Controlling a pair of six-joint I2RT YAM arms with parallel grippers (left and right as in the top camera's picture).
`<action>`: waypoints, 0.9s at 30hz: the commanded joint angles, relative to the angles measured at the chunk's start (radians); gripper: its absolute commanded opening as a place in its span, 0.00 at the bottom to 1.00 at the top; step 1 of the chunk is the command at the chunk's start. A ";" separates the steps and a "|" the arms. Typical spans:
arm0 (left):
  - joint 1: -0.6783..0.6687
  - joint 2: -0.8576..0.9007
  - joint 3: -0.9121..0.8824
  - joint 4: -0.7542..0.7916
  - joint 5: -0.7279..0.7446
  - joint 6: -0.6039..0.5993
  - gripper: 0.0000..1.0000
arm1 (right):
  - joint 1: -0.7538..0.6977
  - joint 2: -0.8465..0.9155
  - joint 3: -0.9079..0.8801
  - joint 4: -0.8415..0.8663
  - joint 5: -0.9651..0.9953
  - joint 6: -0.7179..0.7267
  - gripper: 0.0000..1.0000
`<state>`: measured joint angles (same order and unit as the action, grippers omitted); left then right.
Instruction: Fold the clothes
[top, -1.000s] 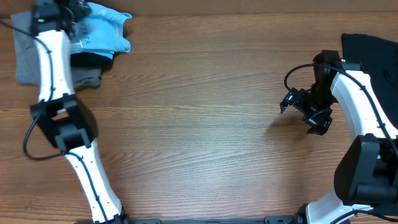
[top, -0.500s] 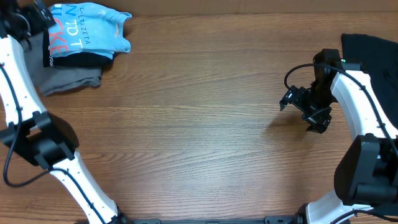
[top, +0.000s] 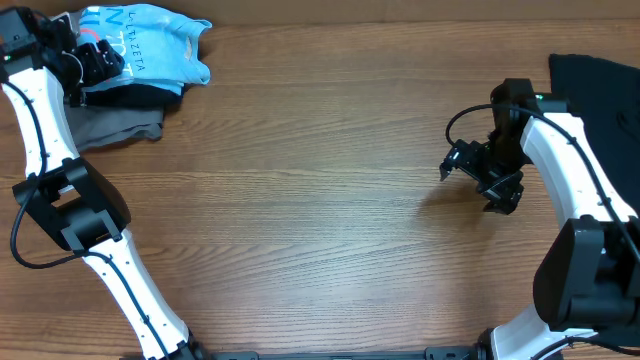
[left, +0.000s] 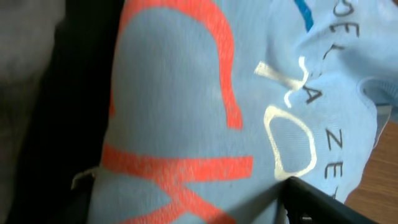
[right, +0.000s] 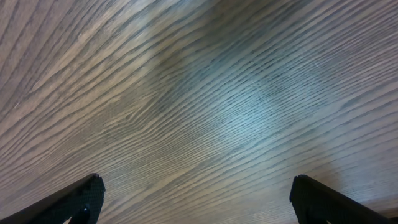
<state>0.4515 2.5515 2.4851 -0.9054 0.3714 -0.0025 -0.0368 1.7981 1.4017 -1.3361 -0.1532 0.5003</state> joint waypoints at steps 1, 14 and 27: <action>-0.006 -0.006 0.005 0.017 0.021 0.022 0.74 | 0.007 -0.037 0.021 0.000 -0.002 -0.003 1.00; -0.003 -0.077 0.019 0.012 -0.069 -0.025 0.04 | 0.007 -0.037 0.021 0.018 -0.002 -0.004 1.00; 0.006 -0.194 0.037 -0.014 -0.366 -0.122 0.04 | 0.007 -0.037 0.021 0.027 -0.002 -0.003 1.00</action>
<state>0.4450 2.4214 2.4882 -0.9226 0.1223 -0.0952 -0.0326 1.7981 1.4017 -1.3125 -0.1528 0.5003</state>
